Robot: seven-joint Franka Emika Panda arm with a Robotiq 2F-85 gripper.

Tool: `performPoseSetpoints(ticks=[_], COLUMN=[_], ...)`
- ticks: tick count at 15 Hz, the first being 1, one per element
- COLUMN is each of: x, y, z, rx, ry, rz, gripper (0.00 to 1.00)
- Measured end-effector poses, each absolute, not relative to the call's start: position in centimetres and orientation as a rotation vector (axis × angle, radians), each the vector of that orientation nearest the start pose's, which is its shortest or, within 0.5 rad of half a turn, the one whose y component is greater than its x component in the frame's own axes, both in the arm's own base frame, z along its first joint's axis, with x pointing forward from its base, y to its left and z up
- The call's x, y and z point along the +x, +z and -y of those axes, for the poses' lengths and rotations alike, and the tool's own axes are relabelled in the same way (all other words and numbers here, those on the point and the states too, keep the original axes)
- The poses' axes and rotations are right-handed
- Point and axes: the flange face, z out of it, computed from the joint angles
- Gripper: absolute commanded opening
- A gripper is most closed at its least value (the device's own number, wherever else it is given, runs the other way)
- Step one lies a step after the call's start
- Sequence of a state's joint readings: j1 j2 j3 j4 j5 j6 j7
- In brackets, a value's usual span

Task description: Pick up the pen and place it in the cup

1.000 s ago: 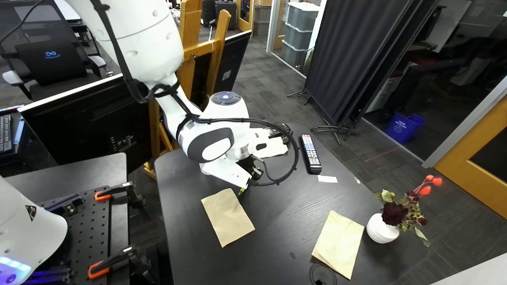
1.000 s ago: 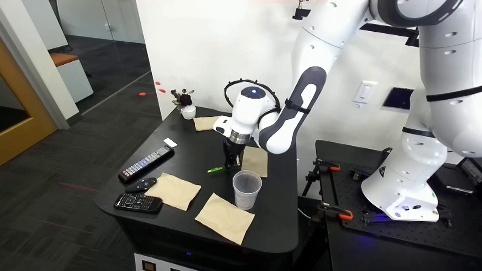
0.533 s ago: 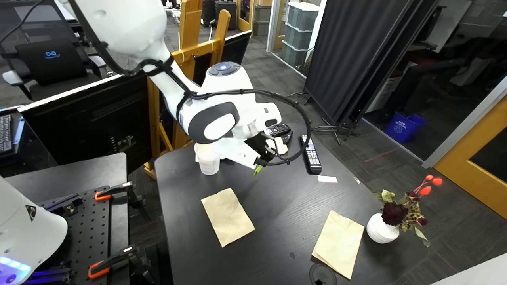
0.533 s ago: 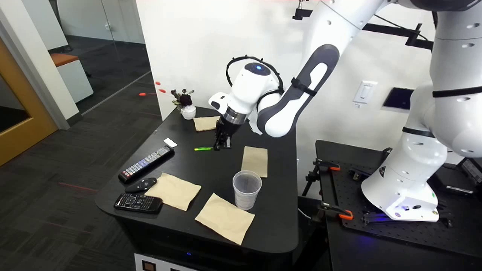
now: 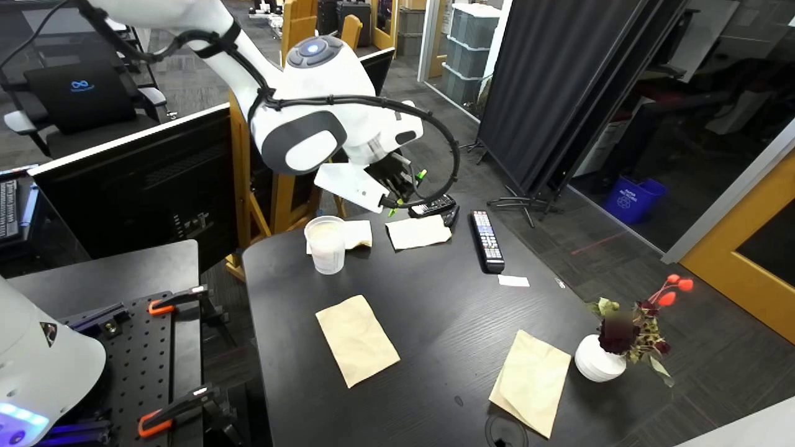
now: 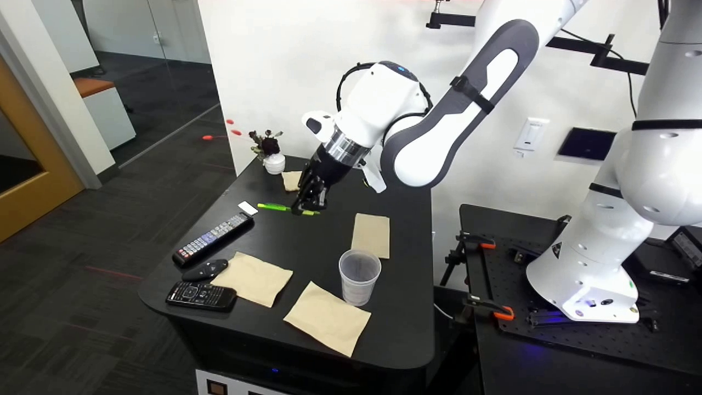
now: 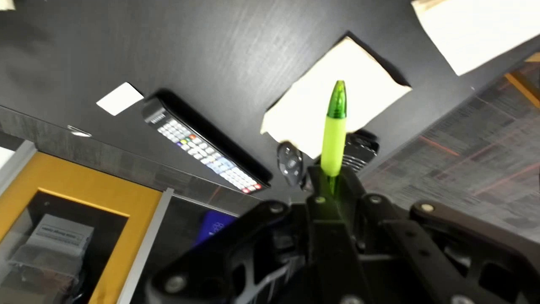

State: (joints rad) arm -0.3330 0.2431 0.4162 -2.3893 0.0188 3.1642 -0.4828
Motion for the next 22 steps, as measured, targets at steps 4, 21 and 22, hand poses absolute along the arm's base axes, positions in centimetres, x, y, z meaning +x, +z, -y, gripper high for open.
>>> performPoseSetpoints(ticks=[4,21,22], x=[54.6,53.2,53.2], y=[30.2,31.6,31.6], z=[-8.5,2.7,2.7], rx=[-2.792,-2.467,-2.467], ry=[-0.909,-0.722,-0.719], rz=[0.804,0.917,0.92], gripper=[0.03,0.03,0.03])
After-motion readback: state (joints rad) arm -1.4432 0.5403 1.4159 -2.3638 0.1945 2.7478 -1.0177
